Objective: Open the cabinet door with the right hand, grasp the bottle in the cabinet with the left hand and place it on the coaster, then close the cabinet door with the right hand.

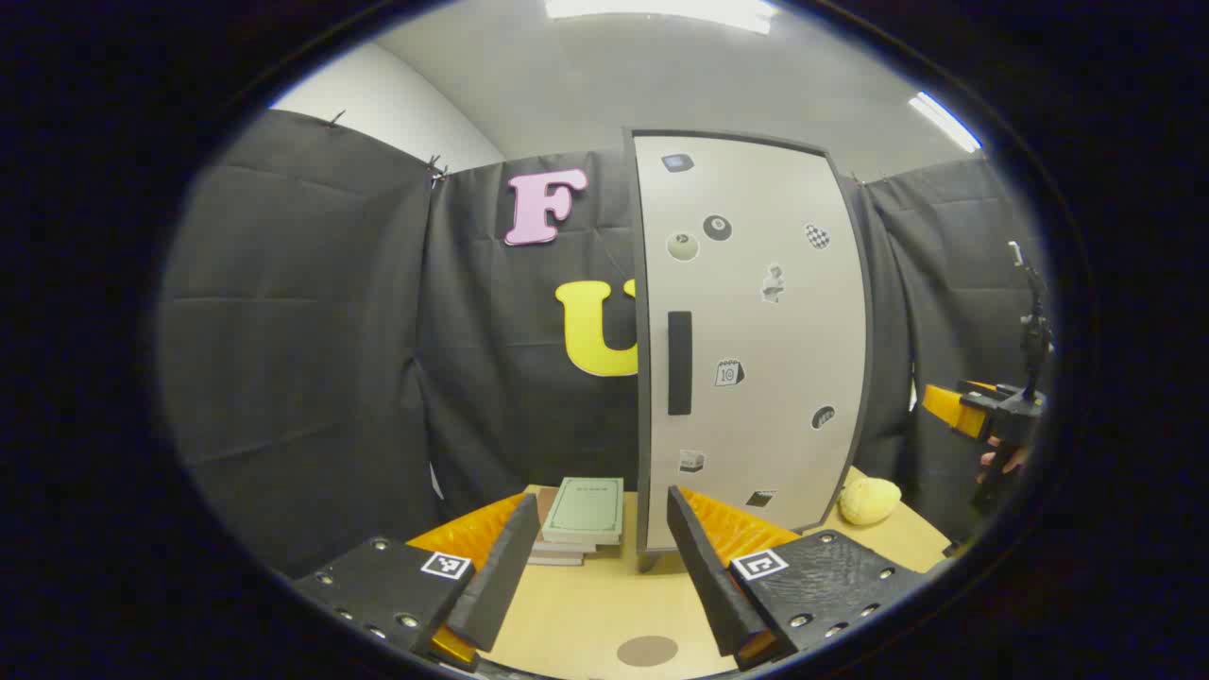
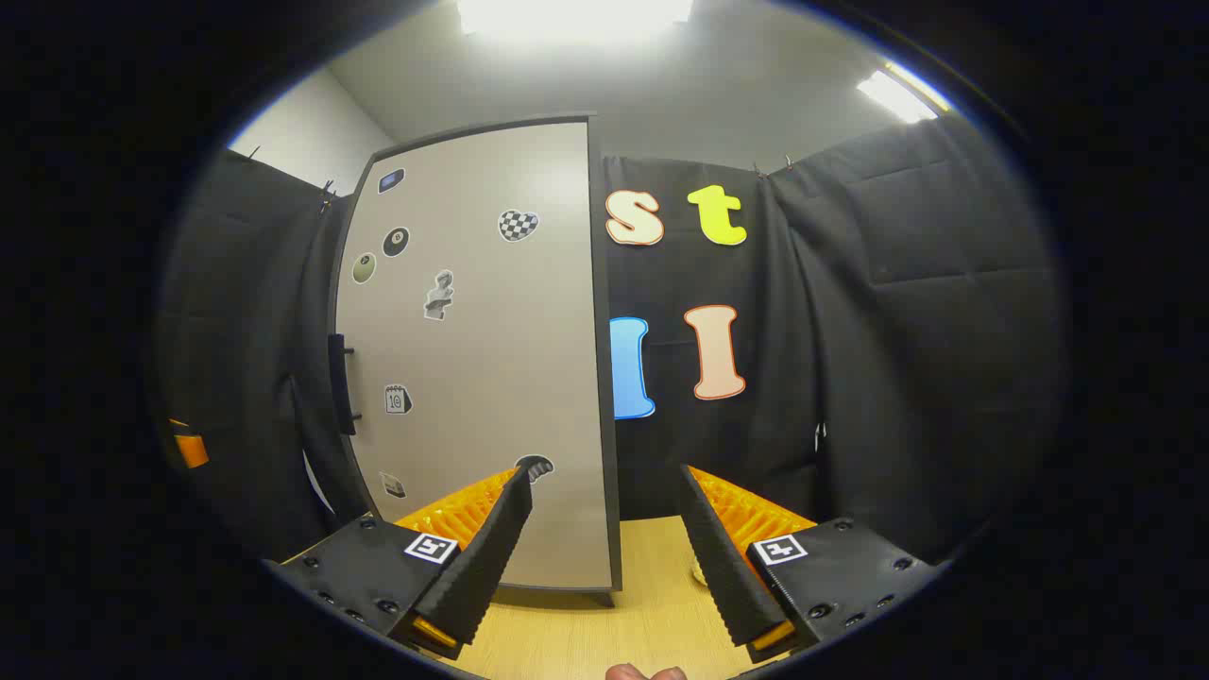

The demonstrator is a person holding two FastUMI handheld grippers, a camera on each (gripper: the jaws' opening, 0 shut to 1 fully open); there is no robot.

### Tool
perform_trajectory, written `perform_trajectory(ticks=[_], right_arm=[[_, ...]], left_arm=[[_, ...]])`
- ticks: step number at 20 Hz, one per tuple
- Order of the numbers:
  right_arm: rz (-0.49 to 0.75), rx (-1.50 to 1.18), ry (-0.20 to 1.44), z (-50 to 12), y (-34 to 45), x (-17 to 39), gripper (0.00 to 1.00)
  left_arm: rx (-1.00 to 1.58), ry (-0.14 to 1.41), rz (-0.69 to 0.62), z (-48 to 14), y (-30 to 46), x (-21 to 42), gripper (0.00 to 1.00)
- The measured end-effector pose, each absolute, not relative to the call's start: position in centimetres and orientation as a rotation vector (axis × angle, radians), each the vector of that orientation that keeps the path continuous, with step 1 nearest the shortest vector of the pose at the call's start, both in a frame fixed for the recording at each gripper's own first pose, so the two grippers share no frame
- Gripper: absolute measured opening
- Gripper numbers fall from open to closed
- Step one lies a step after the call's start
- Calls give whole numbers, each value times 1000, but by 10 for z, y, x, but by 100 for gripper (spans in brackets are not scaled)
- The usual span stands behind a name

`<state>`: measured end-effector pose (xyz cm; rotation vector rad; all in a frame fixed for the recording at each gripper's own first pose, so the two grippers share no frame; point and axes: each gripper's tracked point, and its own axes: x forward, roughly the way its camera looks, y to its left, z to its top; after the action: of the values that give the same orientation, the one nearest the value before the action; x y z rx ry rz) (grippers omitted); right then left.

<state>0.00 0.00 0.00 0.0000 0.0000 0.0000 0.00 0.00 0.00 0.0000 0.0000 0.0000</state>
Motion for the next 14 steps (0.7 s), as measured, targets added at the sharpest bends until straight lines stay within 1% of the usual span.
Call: perform_trajectory(ticks=[2, 3, 4, 8, 11, 13, 14], right_arm=[[-5, 0, 0, 1, 0, 0, 97], [-9, -3, 1, 2, 0, -1, 97], [-9, -6, 2, 3, 0, -1, 97], [-21, -9, -9, 12, -5, -8, 98], [-35, 10, -16, 16, -10, -12, 98], [-46, 15, -11, 17, -12, -16, 98], [-48, 16, -9, 17, -12, -17, 96]], left_arm=[[-12, -7, -1, 1, 3, -1, 84], [-25, -8, -8, 1, 4, 0, 82], [-36, -14, -14, 3, 3, 2, 84], [-34, -32, -33, 9, 4, 5, 84], [-45, -34, -58, 10, 1, 10, 82], [-57, -37, -70, 11, -1, 14, 84], [-64, -39, -75, 10, -1, 15, 84]])
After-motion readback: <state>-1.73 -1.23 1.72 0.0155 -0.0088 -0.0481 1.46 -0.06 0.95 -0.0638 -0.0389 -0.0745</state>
